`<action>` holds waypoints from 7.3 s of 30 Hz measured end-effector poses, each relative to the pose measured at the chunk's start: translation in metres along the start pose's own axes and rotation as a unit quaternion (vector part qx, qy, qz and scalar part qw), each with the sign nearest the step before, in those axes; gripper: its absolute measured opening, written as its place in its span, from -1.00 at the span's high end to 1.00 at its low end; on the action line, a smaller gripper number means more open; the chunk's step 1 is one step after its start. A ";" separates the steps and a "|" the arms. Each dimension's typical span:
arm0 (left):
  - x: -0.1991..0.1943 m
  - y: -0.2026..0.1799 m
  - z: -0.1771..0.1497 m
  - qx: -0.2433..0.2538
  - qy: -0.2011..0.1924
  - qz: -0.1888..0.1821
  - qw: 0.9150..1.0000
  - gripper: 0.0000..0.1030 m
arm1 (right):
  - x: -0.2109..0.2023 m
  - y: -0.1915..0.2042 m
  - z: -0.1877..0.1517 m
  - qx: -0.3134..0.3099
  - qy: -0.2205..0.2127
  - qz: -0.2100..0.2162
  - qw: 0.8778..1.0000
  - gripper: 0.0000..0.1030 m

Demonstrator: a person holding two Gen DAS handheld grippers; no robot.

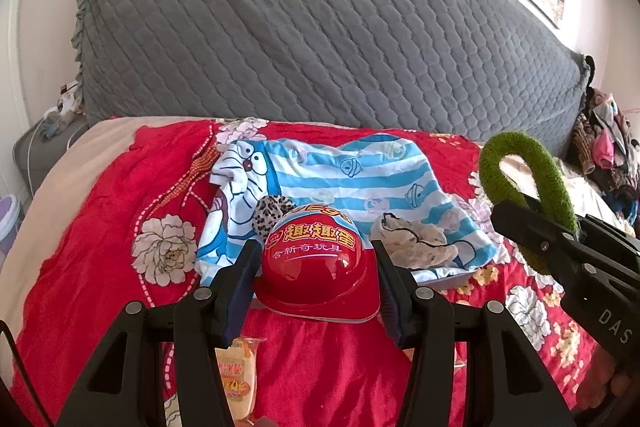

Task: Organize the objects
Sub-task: 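Lift the red egg and green ring and carry both toward the gray tray, then lower the red egg onto the shirt while the right tool lowers the green ring beside it, then open the left gripper releasing the red egg while the right gripper releases the green ring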

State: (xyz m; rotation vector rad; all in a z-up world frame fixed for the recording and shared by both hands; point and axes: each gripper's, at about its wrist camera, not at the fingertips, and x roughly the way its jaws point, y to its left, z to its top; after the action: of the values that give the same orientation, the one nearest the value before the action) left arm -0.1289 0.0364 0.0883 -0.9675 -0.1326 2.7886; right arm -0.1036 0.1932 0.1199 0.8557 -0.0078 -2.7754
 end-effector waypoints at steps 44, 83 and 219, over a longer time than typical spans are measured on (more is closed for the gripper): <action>0.095 0.001 0.021 0.012 0.009 0.009 1.000 -0.08 | 0.083 -0.032 -0.011 0.026 -0.009 0.016 0.999 0.62; 0.162 -0.024 0.018 0.031 0.035 0.011 0.999 -0.08 | 0.142 -0.076 -0.031 0.065 0.017 0.019 0.998 0.62; 0.069 0.023 0.002 -0.047 0.030 0.020 0.998 -0.52 | 0.100 -0.072 -0.024 0.064 0.071 0.022 0.995 -0.68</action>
State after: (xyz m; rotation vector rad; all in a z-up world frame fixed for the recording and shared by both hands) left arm -0.1871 0.0275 0.0450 -1.0849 -0.2404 2.8079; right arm -0.1866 0.2417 0.0390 1.0684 -0.1787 -2.6912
